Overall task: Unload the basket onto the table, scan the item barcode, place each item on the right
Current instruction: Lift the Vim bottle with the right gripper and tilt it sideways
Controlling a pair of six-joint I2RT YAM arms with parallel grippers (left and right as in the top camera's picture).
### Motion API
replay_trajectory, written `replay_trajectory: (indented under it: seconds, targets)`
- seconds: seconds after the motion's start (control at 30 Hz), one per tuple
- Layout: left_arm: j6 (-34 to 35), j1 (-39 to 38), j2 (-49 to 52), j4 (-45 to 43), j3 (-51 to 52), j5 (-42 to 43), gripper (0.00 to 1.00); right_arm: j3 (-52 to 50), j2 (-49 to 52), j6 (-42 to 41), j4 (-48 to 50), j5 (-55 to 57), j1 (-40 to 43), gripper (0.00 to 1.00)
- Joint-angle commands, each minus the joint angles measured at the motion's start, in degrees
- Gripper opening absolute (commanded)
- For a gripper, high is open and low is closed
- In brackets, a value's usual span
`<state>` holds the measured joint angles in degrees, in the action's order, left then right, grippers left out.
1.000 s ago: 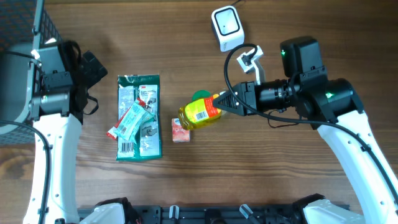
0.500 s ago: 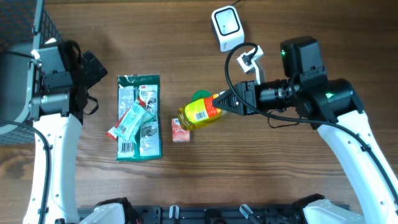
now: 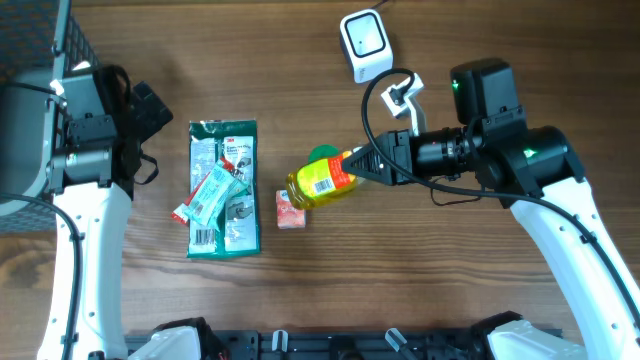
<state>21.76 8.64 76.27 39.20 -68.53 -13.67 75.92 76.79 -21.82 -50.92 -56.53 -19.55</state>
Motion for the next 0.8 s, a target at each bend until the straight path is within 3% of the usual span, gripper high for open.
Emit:
replay_trajectory:
  seconds: [0.0, 0.77]
  targets:
    - [-0.5, 0.2, 0.0, -0.2, -0.2, -0.3, 1.00, 0.6, -0.1, 0.8, 0.2, 0.5, 0.1, 0.04]
    - [-0.5, 0.2, 0.0, -0.2, -0.2, -0.3, 1.00, 0.5, -0.1, 0.9, -4.3, 14.2, 0.1, 0.05]
